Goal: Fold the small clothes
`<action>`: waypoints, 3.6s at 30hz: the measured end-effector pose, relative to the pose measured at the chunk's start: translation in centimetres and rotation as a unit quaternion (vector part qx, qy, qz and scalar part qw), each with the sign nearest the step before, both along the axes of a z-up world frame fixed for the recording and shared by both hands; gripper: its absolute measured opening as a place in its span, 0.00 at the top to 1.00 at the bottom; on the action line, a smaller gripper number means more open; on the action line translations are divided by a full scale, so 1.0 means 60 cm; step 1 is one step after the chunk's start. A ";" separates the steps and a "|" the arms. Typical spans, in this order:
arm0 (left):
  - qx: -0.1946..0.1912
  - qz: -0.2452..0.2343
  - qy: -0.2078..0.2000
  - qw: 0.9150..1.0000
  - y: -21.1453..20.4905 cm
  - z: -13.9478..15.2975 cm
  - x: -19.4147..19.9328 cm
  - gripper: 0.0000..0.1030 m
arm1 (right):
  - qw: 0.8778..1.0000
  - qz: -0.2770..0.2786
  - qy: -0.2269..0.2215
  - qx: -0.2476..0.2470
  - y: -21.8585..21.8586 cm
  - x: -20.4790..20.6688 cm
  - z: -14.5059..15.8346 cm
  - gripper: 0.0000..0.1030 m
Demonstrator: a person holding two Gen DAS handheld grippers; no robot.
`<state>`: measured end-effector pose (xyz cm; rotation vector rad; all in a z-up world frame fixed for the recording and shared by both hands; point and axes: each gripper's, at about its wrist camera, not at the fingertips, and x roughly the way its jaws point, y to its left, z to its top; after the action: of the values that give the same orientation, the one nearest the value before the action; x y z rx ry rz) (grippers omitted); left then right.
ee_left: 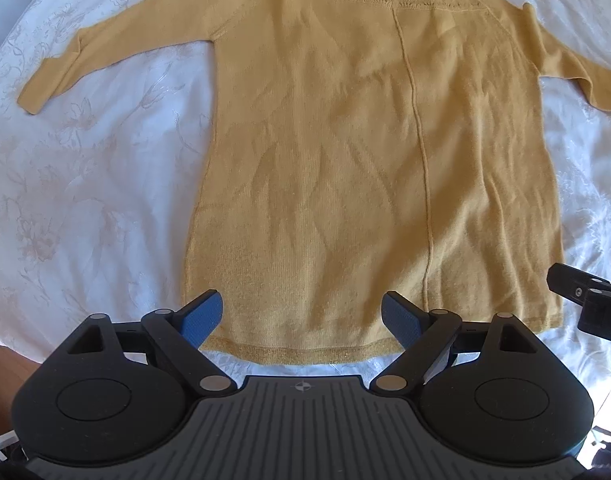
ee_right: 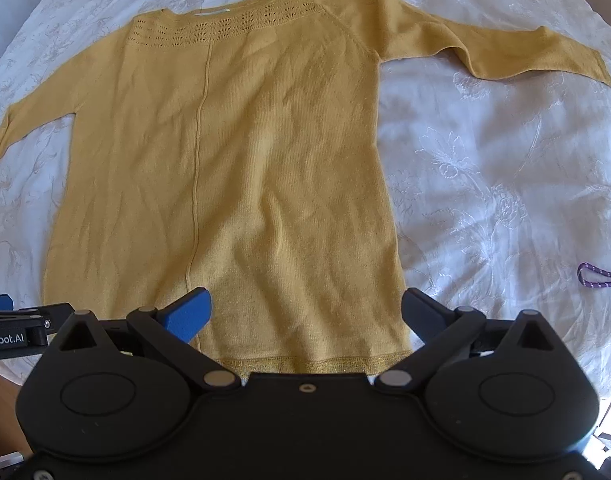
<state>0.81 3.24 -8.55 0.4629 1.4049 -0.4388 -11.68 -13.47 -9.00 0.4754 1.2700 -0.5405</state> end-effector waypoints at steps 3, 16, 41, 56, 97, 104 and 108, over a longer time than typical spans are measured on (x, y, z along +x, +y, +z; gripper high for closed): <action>0.001 -0.002 0.002 1.000 -0.003 -0.004 0.001 0.15 | 1.000 -0.004 0.004 0.001 -0.002 -0.004 -0.001 0.03; 0.016 -0.007 -0.003 1.000 0.001 -0.025 0.003 0.16 | 0.999 -0.006 0.027 0.034 -0.047 -0.058 -0.110 0.38; -0.006 0.025 0.014 1.000 0.007 -0.029 0.002 0.16 | 0.995 -0.018 0.050 0.079 -0.085 -0.117 -0.122 0.85; -0.111 0.046 -0.118 0.986 -0.066 0.096 -0.007 0.16 | 0.995 -0.055 -0.076 -0.014 -0.335 -0.082 0.017 0.41; -0.089 0.120 -0.109 0.983 -0.134 0.108 -0.025 0.17 | 0.984 -0.150 -0.086 -0.049 -0.765 -0.096 -0.057 0.20; -0.103 0.097 -0.103 0.985 -0.130 0.098 -0.004 0.17 | 0.981 -0.147 -0.120 -0.033 -0.740 -0.101 0.010 0.89; -0.109 0.085 -0.105 0.985 -0.109 0.092 0.018 0.17 | 0.981 -0.115 -0.149 -0.051 -0.679 -0.058 0.084 0.89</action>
<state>1.88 -3.30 -3.06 0.2028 1.1666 -0.3883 -15.15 -54.23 -3.96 0.5958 0.9022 -0.6973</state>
